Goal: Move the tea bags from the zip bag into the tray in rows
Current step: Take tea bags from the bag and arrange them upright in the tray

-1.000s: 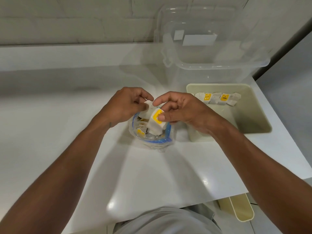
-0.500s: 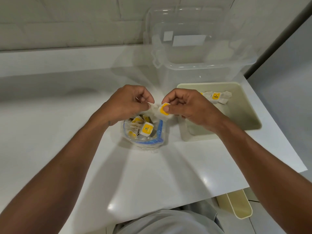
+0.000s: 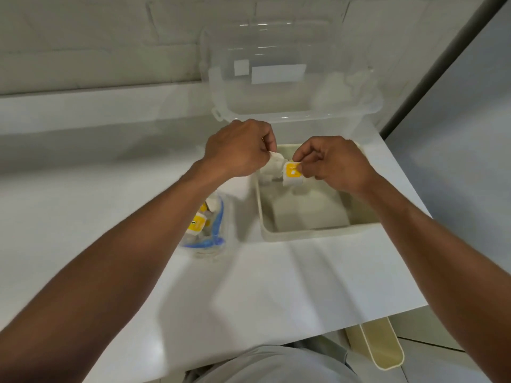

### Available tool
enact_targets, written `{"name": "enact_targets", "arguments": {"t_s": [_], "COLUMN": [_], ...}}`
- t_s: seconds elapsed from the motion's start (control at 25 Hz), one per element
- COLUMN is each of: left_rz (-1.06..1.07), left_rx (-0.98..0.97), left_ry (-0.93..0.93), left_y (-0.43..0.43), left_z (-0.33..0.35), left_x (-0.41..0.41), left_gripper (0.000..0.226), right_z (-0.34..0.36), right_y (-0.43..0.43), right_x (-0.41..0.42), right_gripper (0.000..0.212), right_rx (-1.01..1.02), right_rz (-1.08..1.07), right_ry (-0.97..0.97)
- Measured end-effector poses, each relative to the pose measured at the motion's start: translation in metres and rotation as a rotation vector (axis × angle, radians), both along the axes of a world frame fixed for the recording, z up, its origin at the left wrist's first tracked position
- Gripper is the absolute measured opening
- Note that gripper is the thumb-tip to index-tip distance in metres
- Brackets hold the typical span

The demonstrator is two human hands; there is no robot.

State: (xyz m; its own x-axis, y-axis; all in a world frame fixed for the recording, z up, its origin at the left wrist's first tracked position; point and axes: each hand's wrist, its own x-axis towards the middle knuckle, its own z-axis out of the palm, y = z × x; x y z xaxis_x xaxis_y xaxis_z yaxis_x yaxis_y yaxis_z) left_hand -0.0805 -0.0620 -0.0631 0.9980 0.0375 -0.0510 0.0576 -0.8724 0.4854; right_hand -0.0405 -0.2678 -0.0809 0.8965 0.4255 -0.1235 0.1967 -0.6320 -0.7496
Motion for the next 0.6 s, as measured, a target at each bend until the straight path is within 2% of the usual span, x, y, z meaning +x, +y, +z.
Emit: {"name": "enact_targets", "arguments": {"t_s": [0.24, 0.4, 0.52, 0.6], "left_rz": [0.161, 0.112, 0.063, 0.072], "left_rx": [0.276, 0.499, 0.493, 0.544], "left_ry": [0.037, 0.019, 0.141, 0.176], "left_y": [-0.029, -0.037, -0.039, -0.041], "left_z": [-0.041, -0.052, -0.050, -0.050], "left_x": [0.023, 0.019, 0.020, 0.026], "left_gripper": [0.016, 0.018, 0.023, 0.023], "right_z": [-0.045, -0.067, -0.074, -0.075], "right_y": [-0.008, -0.006, -0.004, 0.001], "right_x": [0.030, 0.038, 0.042, 0.045], "right_gripper": [0.008, 0.006, 0.007, 0.008], "right_rx": [-0.065, -0.150, -0.214, -0.263], "right_rz": [-0.053, 0.024, 0.147, 0.140], "right_ry": [-0.109, -0.040, 0.011, -0.027]}}
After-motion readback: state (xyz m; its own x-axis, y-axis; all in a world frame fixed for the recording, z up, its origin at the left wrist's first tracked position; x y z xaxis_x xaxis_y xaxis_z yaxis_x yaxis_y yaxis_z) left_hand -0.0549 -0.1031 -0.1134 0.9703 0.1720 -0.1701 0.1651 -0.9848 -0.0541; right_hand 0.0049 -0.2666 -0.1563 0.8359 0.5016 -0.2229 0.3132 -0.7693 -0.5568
